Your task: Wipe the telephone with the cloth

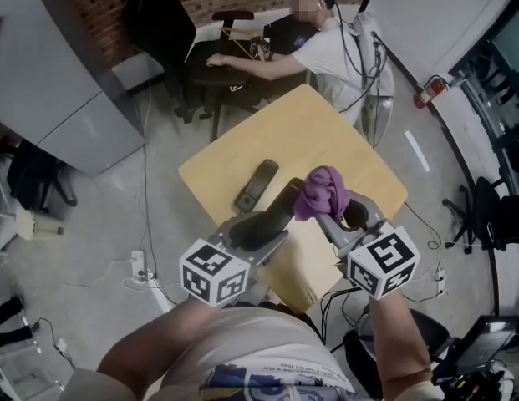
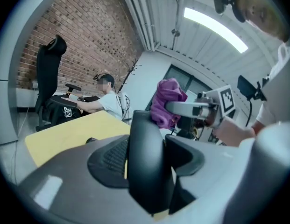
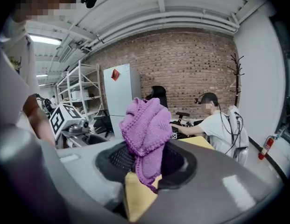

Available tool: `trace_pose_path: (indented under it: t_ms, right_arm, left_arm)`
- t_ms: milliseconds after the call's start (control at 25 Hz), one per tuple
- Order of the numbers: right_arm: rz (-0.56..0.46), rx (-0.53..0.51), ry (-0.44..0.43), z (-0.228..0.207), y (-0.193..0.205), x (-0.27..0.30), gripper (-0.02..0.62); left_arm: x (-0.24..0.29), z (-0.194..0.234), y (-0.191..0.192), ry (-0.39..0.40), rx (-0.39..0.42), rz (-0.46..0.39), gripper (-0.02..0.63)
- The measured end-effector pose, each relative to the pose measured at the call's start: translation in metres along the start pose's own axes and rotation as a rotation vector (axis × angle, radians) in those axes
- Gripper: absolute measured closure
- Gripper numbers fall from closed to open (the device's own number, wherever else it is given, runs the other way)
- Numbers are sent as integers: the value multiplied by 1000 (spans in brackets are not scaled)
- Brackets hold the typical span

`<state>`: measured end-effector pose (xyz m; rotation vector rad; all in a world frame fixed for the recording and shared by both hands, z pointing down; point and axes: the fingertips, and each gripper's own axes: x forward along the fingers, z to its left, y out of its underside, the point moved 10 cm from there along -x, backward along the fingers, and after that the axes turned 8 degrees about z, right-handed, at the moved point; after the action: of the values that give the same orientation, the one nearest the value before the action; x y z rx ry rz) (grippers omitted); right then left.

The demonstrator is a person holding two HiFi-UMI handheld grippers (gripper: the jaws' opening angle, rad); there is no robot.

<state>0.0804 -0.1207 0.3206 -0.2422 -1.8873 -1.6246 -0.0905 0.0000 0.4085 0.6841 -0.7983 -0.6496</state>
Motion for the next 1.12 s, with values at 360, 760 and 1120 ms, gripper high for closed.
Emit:
trace_pose_path:
  t_ms: [360, 760, 1120]
  right_arm:
    - [-2, 115, 99, -16, 6, 4, 472]
    - [104, 116, 79, 19, 27, 32, 472]
    - [146, 35, 42, 67, 27, 51, 472]
  left_arm:
    - [-17, 28, -4, 182, -271, -101, 351]
    - [-23, 47, -9, 378, -497, -143, 351]
    - [-15, 54, -12, 527, -666, -162, 351]
